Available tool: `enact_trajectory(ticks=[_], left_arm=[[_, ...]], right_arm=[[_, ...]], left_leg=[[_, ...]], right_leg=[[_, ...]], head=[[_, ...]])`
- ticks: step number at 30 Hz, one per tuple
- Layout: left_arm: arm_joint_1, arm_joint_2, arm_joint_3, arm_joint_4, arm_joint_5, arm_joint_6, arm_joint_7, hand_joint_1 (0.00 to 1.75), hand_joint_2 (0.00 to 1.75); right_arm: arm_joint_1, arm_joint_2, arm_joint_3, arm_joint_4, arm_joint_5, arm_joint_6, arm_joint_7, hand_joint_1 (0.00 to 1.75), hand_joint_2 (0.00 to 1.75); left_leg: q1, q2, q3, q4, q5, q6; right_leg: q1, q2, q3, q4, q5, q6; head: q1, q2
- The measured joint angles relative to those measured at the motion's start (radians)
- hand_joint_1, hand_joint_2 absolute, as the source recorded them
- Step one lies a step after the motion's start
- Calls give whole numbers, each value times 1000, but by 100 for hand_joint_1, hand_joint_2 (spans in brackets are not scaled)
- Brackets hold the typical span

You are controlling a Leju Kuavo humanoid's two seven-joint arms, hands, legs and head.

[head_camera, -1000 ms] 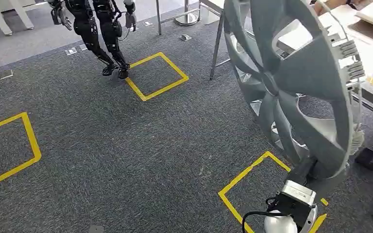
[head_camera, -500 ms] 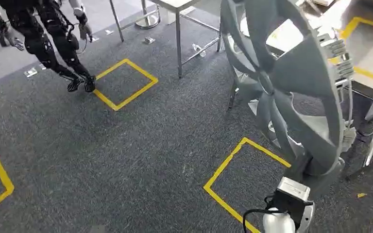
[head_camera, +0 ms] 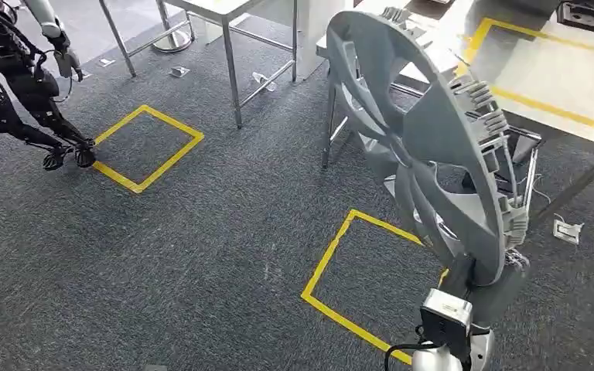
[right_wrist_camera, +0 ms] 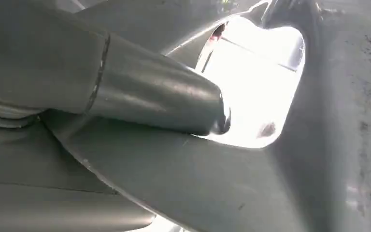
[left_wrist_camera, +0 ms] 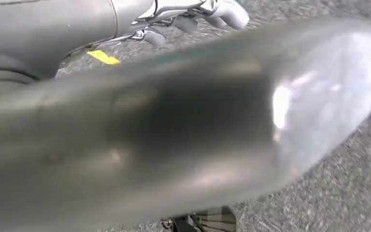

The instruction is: Take the parts from the cabinet and place them on the table.

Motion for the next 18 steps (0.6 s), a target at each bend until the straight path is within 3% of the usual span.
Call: enact_trajectory(ticks=[1,2,3,4,5,6,7,8,11,12,13,14,15,17,18], left_arm=[[4,0,0,0,0,0,0,0,0],[7,0,0,0,0,5,3,0,0],[9,-1,1,1,0,8,5,0,0],[8,-3,2,1,-1,12,6,0,0],[6,-6,2,1,-6,16,9,0,0],[3,-8,2,1,-7,18,8,0,0],[3,-11,2,1,-6,18,0,0,0],[0,-13,2,1,-6,18,-13,0,0],[-14,-18,-1,1,-31,16,-55,0,0],[-20,-21,-3,1,-38,16,-54,0,0],[-24,-21,-5,0,-42,16,-51,0,0],[-26,-21,-6,0,-43,16,-51,0,0],[-27,-21,-8,0,-43,16,-50,0,0],[-25,-21,-9,0,-43,16,-50,0,0],[-25,-21,-9,0,-43,15,-50,0,0]], right_arm=[[0,0,2,0,2,2,2,175,0],[0,-2,2,2,7,8,8,175,0],[0,-5,2,5,11,20,18,175,0],[-1,-7,3,8,16,28,24,175,0],[-2,-9,4,11,18,38,30,175,0],[-5,-10,8,11,19,47,35,175,0],[-11,-11,14,12,19,53,40,175,0],[-17,-11,18,13,19,54,46,175,0],[-1,-22,16,5,3,12,50,175,0],[9,-28,12,-4,-7,0,49,175,0],[17,-32,11,-11,-16,-3,46,175,0],[17,-35,9,-17,-22,-7,45,175,0],[16,-35,9,-19,-24,-8,45,175,0],[22,-39,7,-23,-24,-8,45,175,0],[24,-40,6,-23,-24,-8,45,175,0]], left_leg=[[-2,18,-1,0,-1,2],[-4,34,-1,0,-2,3],[-5,51,-1,1,-3,4],[-6,64,-1,1,-3,3],[-7,78,1,1,-4,3],[-8,90,3,1,-6,2],[-10,97,6,1,-8,0],[-16,101,1,1,-10,-8],[-12,111,10,-5,-8,-20],[-15,114,13,-6,-8,-25],[-12,89,6,5,-16,-32],[-11,47,-10,42,-42,-37],[-9,24,-43,115,-82,-43],[-5,16,-118,270,-145,-50],[-4,15,-139,310,-149,-52]], right_leg=[[-1,-8,-41,86,-38,2],[0,-10,-70,150,-58,2],[0,-12,-78,168,-54,0],[0,-14,-61,138,-31,-2],[1,-18,-18,64,9,-6],[4,-36,40,-36,49,-13],[11,-72,95,-130,72,-21],[18,-73,99,-144,60,-28],[24,-63,95,-150,61,-41],[19,-60,97,-158,66,-47],[10,-56,106,-168,74,-52],[5,-52,106,-170,76,-60],[3,-45,105,-170,77,-61],[3,-30,105,-169,75,-63],[3,-22,105,-168,75,-63]], head=[[0,0],[0,0],[0,0],[0,0],[0,0],[0,0],[0,0],[-2,0],[-2,0],[-1,0],[-1,0],[-6,0],[-7,0],[-8,0],[-9,0]])
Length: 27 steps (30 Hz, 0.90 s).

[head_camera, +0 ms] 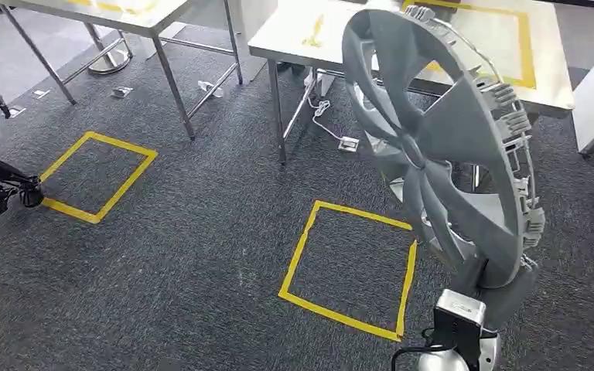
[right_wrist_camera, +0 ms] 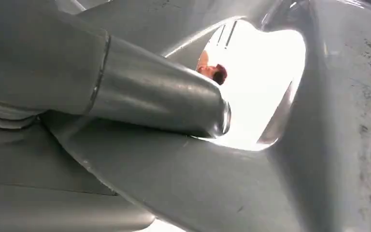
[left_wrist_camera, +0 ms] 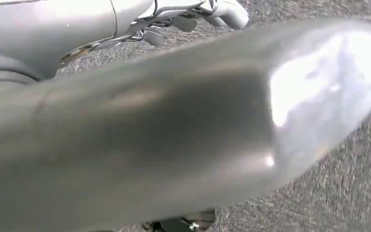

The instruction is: Take the parts from the cabinet and place them on the table.

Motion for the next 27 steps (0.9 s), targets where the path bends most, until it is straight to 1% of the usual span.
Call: enact_trajectory(ticks=[1,2,4,5,6,7,8,9,10,12,13,14,15,16,17,18,19,20,21,22,23,24,25,26,27], left_arm=[[0,0,0,0,0,0,0,0,0],[-1,0,0,0,0,0,0,0,0],[-1,0,0,0,0,0,0,0,0],[-1,0,0,0,0,0,0,0,0],[-1,0,0,0,0,0,0,0,0],[-2,0,0,0,0,0,-1,0,0],[-3,1,0,-1,0,0,-2,0,0],[-6,-2,-1,0,0,0,-2,0,0],[-6,-1,-1,0,1,0,-2,0,0],[-9,-1,-1,-1,2,0,10,0,0],[-11,2,0,-2,2,0,28,0,0],[-11,3,0,-2,4,0,46,0,0],[-11,5,0,-2,8,0,60,0,0],[-9,8,0,-2,13,1,72,0,0],[-6,12,0,-2,19,2,80,0,0],[-2,17,0,-3,25,2,86,0,0],[2,21,1,-3,27,2,92,0,0],[5,24,1,-3,27,2,93,0,0],[7,26,2,-3,28,1,92,0,0],[8,27,2,-3,28,-1,89,0,0],[10,27,2,-3,28,-5,79,0,0],[10,27,2,-3,29,-10,66,0,0],[10,27,2,-3,32,-12,52,0,0],[9,31,2,-4,35,-15,43,0,0],[8,29,2,-3,35,-17,33,0,0]], right_arm=[[2,-2,0,0,0,0,0,175,0],[2,-3,0,0,0,0,0,175,0],[2,-3,0,0,0,0,0,175,0],[2,-3,0,0,0,0,0,175,0],[2,-3,0,0,0,0,0,175,0],[2,-5,0,0,0,0,0,175,0],[2,-5,0,-2,0,0,0,175,0],[1,-7,-1,-4,0,0,0,175,0],[3,-9,-1,-4,-5,0,-1,175,0],[5,-11,-7,-3,-46,-1,-14,175,0],[3,-11,-11,-3,-71,2,-19,175,0],[-2,-11,-14,-3,-89,10,-25,175,0],[-8,-11,-18,-1,-100,17,-30,175,0],[-15,-11,-19,3,-108,28,-39,175,0],[-29,-11,-19,8,-114,39,-45,175,0],[-43,-11,-19,15,-117,47,-48,175,0],[-52,-11,-19,23,-118,50,-53,175,0],[-56,-11,-19,28,-120,52,-53,175,0],[-58,-11,-19,34,-122,52,-52,175,0],[-59,-11,-19,39,-123,52,-51,175,0],[-60,-11,-19,43,-123,51,-51,175,0],[-60,-11,-19,46,-123,48,-52,175,0],[-62,-11,-19,47,-124,46,-52,175,0],[-66,-11,-19,50,-124,42,-53,175,0],[-69,-11,-19,51,-124,39,-53,175,0]], left_leg=[[1,0,3,-16,28,-1],[2,0,14,-45,50,-1],[2,0,14,-45,50,-1],[2,0,17,-53,55,-1],[3,0,26,-75,70,-1],[4,0,76,-186,129,0],[6,-3,114,-267,165,-1],[7,-11,131,-312,159,14],[6,-11,129,-311,159,15],[2,-14,128,-311,160,22],[-7,-15,127,-305,158,32],[-4,-12,126,-306,159,38],[2,-9,128,-315,163,44],[5,0,131,-320,167,51],[5,7,131,-321,168,55],[5,17,130,-321,168,56],[4,27,129,-321,167,57],[4,34,129,-320,166,58],[5,40,129,-320,166,57],[5,45,130,-320,165,56],[6,50,130,-318,163,53],[9,58,131,-314,159,47],[8,63,132,-307,154,39],[-1,66,131,-304,150,30],[-2,73,131,-302,148,24]], right_leg=[[-1,9,1,2,-1,1],[-1,12,2,2,-2,2],[-1,12,2,2,-2,2],[-1,13,2,2,-2,2],[-2,15,2,3,-2,3],[-4,22,5,6,-5,8],[-5,25,7,9,-9,13],[6,31,-4,23,-15,18],[6,31,-4,21,-10,6],[5,29,0,15,-9,7],[3,28,4,3,-2,21],[-1,30,4,0,0,40],[0,36,3,3,-1,47],[-3,28,0,14,-10,50],[-2,18,-22,55,-40,53],[-4,15,-60,133,-82,57],[-5,14,-105,229,-122,60],[-7,12,-140,300,-145,62],[-10,11,-156,332,-142,64],[-13,8,-149,311,-119,65],[-16,3,-120,251,-81,65],[-17,-13,-66,144,-30,64],[-17,-54,-17,50,2,65],[-3,-91,-15,36,-20,59],[-9,-75,-19,34,-13,49]], head=[[0,0],[0,0],[0,0],[0,0],[0,0],[0,0],[0,0],[-1,0],[-1,0],[-1,0],[-1,0],[0,0],[-1,0],[0,0],[3,0],[4,0],[4,0],[4,0],[4,0],[4,0],[4,0],[4,0],[4,0],[7,0],[5,0]])
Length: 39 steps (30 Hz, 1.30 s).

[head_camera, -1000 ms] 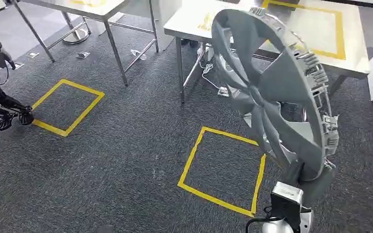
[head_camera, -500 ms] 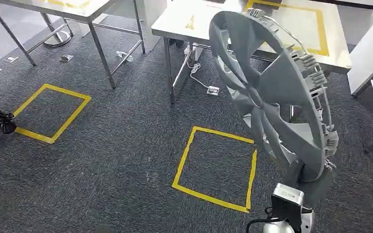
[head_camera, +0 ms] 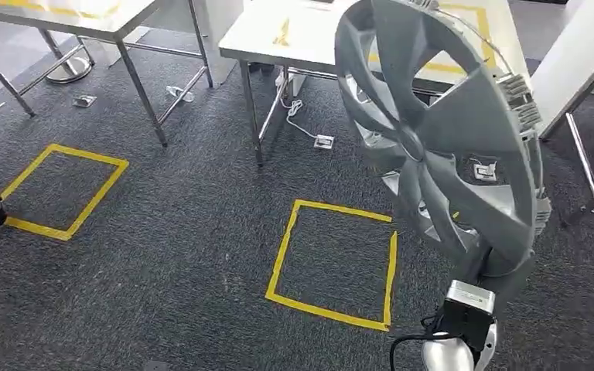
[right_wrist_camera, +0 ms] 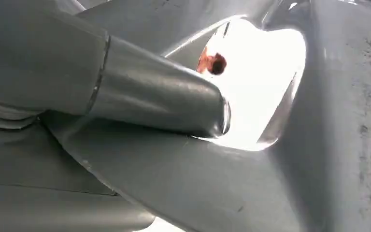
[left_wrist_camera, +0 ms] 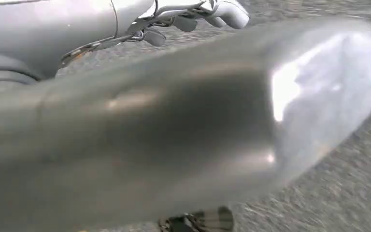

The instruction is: Take the parts from the cabinet and place them on the table.

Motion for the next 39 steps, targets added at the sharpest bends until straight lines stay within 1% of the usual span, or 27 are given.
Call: enact_trajectory(ticks=[3,4,5,6,8,9,10,12,13,14,15,18,19,20,21,23,24,25,26,28,29,30,33,35,36,38,39], left_arm=[[-11,0,0,-1,0,-4,-5,0,0],[-16,1,0,0,0,-13,0,0,0],[-21,1,0,0,0,-31,14,0,0],[-23,1,0,0,-3,-47,26,0,0],[-20,2,0,2,-10,-66,41,0,0],[-16,2,0,2,-12,-68,45,0,0],[-14,2,0,2,-13,-69,49,0,0],[-15,4,0,2,-17,-71,54,0,0],[-16,4,0,2,-18,-73,58,0,0],[-15,8,0,2,-18,-73,59,0,0],[-15,8,0,3,-18,-75,61,0,0],[-15,9,0,3,-18,-87,74,0,0],[-16,4,0,3,-21,-94,77,0,0],[-18,9,0,1,-24,-95,79,0,0],[-17,7,0,1,-29,-93,79,0,0],[-13,7,0,1,-30,-84,79,0,0],[-11,8,0,1,-31,-78,79,0,0],[-10,8,0,1,-31,-71,79,0,0],[-11,7,0,1,-31,-61,79,0,0],[-13,7,0,1,-31,-49,79,0,0],[-14,8,0,0,-30,-45,79,0,0],[-16,9,0,0,-27,-42,78,0,0],[-16,9,0,0,-15,-37,76,0,0],[-16,9,0,0,-10,-35,73,0,0],[-16,9,0,0,-10,-34,73,0,0],[-14,10,0,0,-7,-34,73,0,0],[-10,9,0,0,-6,-34,74,0,0]], right_arm=[[-1,-1,0,6,-1,-17,2,175,0],[0,0,0,6,0,-20,2,175,0],[-2,0,0,6,2,-22,0,175,0],[-4,0,2,7,0,-24,0,175,0],[-4,0,2,9,-2,-31,1,175,0],[-3,0,2,10,-2,-32,1,175,0],[-2,0,2,10,-3,-33,2,175,0],[-2,0,1,10,-4,-32,3,175,0],[-2,0,1,10,-4,-32,3,175,0],[-2,0,1,10,-4,-32,4,175,0],[-4,0,1,10,-5,-31,4,175,0],[-1,0,0,10,-5,-28,5,175,0],[0,0,0,10,-3,-29,4,175,0],[-1,0,0,10,0,-32,3,175,0],[-7,0,0,11,4,-33,2,175,0],[-7,-1,0,12,10,-33,0,175,0],[-6,-1,0,13,11,-32,0,175,0],[-4,-2,0,14,12,-31,2,175,0],[-3,-3,0,14,13,-30,3,175,0],[-3,-3,0,14,21,-30,3,175,0],[-3,-3,0,14,22,-29,3,175,0],[0,-3,1,14,23,-27,3,175,0],[5,-3,1,13,21,-22,5,175,0],[5,-3,1,13,21,-16,6,175,0],[5,-3,2,13,21,-16,6,175,0],[5,-3,2,14,19,-15,6,175,0],[5,-3,2,14,19,-14,6,175,0]], left_leg=[[3,31,10,-9,1,-20],[8,16,8,-3,-8,-30],[9,-28,-3,30,-32,-32],[9,-55,-31,91,-69,-32],[8,-72,-107,251,-137,-33],[8,-74,-133,298,-143,-32],[8,-75,-135,294,-124,-29],[8,-87,-85,171,-39,-19],[7,-110,-45,81,5,-12],[8,-171,-19,13,16,-3],[10,-177,-12,-6,12,-8],[1,-146,-8,-5,15,-2],[13,-132,-5,-17,22,5],[12,-125,-2,-21,25,12],[12,-113,-3,-21,26,17],[11,-94,-3,-20,22,20],[11,-85,-4,-20,20,19],[11,-79,-3,-20,19,18],[12,-74,-2,-18,16,16],[14,-67,3,-13,10,8],[14,-64,5,-9,5,2],[8,-64,3,-8,1,-5],[10,-63,12,-19,-1,-22],[13,-67,10,-1,-9,-34],[12,-70,-13,48,-36,-36],[13,-72,-104,214,-103,-41],[12,-73,-148,283,-119,-42]], right_leg=[[6,36,-8,0,2,-20],[-1,47,-4,-7,8,-30],[-2,57,-3,-8,9,-35],[-2,67,-4,-8,10,-41],[1,96,-5,-7,10,-45],[3,112,-5,-7,10,-46],[4,129,-4,-6,10,-46],[6,158,-3,-3,11,-45],[6,171,-3,-2,11,-44],[2,179,-5,-2,12,-42],[7,195,-10,2,12,-33],[-4,226,-18,-8,23,-9],[2,220,-20,-5,22,-5],[8,152,-26,13,8,-3],[8,109,-54,71,-32,1],[4,88,-128,229,-107,9],[2,86,-156,288,-123,12],[-1,84,-162,299,-113,15],[-4,83,-143,261,-85,16],[-7,77,-36,72,-1,16],[-7,69,2,-5,-1,12],[3,70,4,-4,-7,4],[6,75,3,-2,-13,-19],[-2,77,17,-14,-10,-36],[-2,77,23,-14,-14,-43],[0,77,34,-14,-25,-51],[2,79,39,-13,-30,-53]], head=[[0,0],[-1,0],[-3,0],[-6,0],[-8,0],[-9,0],[-9,0],[-9,0],[-9,0],[-9,0],[-8,0],[-8,0],[-10,0],[-3,0],[4,0],[4,0],[5,0],[5,0],[5,0],[5,0],[4,0],[5,0],[4,0],[2,0],[-2,0],[-5,0],[-5,0]])
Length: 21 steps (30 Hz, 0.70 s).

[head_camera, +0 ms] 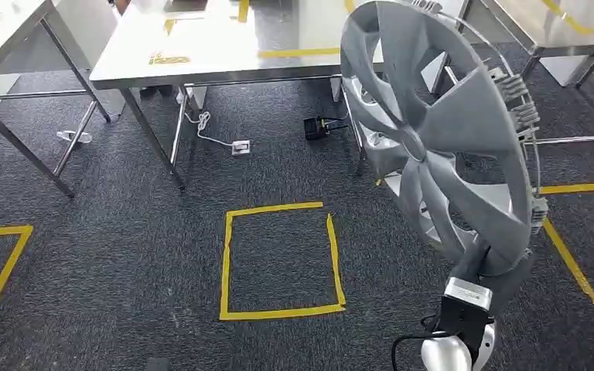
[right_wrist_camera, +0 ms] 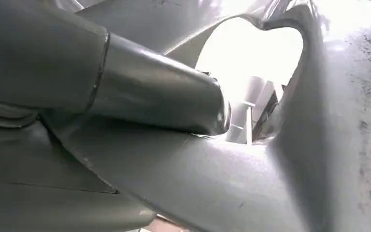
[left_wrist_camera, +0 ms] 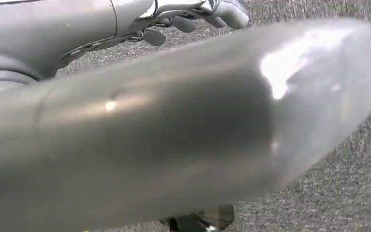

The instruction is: Take the parts from the cabinet and place them on the table.

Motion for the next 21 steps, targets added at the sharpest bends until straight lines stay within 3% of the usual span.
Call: enact_trajectory(ticks=[1,2,5,6,8,10,11,12,13,15,16,17,18,20,21], left_arm=[[4,0,0,1,5,0,0,0,0],[5,0,0,1,7,2,0,0,0],[6,3,2,1,10,6,0,0,0],[5,4,4,1,13,6,1,0,0],[4,3,6,1,14,9,1,0,0],[4,2,8,1,16,11,2,0,0],[6,-1,9,1,17,11,2,0,0],[6,1,10,0,17,12,-1,0,0],[4,0,12,0,18,12,-1,0,0],[5,0,15,1,19,12,-1,0,0],[8,0,16,1,20,12,-1,0,0],[10,-1,16,1,20,12,-1,0,0],[11,-2,17,1,20,12,-1,0,0],[10,-3,17,1,21,12,-1,0,0],[10,-3,17,1,22,12,-1,0,0]], right_arm=[[1,0,0,1,0,0,1,175,0],[1,0,0,2,0,2,2,175,0],[-1,0,0,2,-2,6,3,175,0],[-3,0,0,2,-2,9,2,175,0],[-6,1,1,2,-3,15,3,175,0],[-6,0,1,4,-2,16,4,175,0],[-7,0,1,4,-2,16,6,175,0],[-10,0,1,4,-1,16,6,175,0],[-15,0,1,4,-2,17,6,175,0],[-15,0,1,6,-2,18,7,175,0],[-14,0,1,7,-2,18,9,175,0],[-14,0,1,9,-2,18,9,175,0],[-14,0,1,9,-2,18,9,175,0],[-14,0,1,9,-2,18,9,175,0],[-14,-1,1,10,-1,18,8,175,0]], left_leg=[[0,0,-28,28,12,2],[0,-1,-26,2,48,4],[-3,-4,66,-246,212,21],[-12,-9,83,-268,187,28],[-15,-8,90,-286,178,35],[-12,-11,99,-291,169,51],[-6,-11,115,-301,165,58],[-6,-11,127,-304,159,66],[-6,-12,132,-304,155,68],[-6,-12,144,-304,139,68],[-6,-13,153,-304,131,66],[-6,-13,165,-303,122,65],[-6,-13,182,-303,111,62],[-5,-12,215,-304,87,56],[-7,-12,221,-301,76,50]], right_leg=[[1,4,8,0,-7,0],[1,7,19,0,-15,1],[1,13,55,-1,-44,10],[5,14,56,-1,-53,19],[1,17,56,-9,-56,31],[1,16,70,1,-49,38],[-2,11,62,23,-54,42],[0,7,35,75,-64,47],[-1,7,-12,143,-86,53],[-2,7,-114,280,-145,60],[-2,7,-148,310,-150,61],[-3,6,-161,296,-130,61],[-4,4,-153,236,-84,60],[-4,-1,-104,70,40,55],[-2,-8,-99,17,95,51]], head=[[0,0],[0,0],[0,0],[1,0],[0,0],[0,0],[0,0],[6,0],[8,0],[9,0],[9,0],[9,0],[10,0],[11,0],[12,0]])
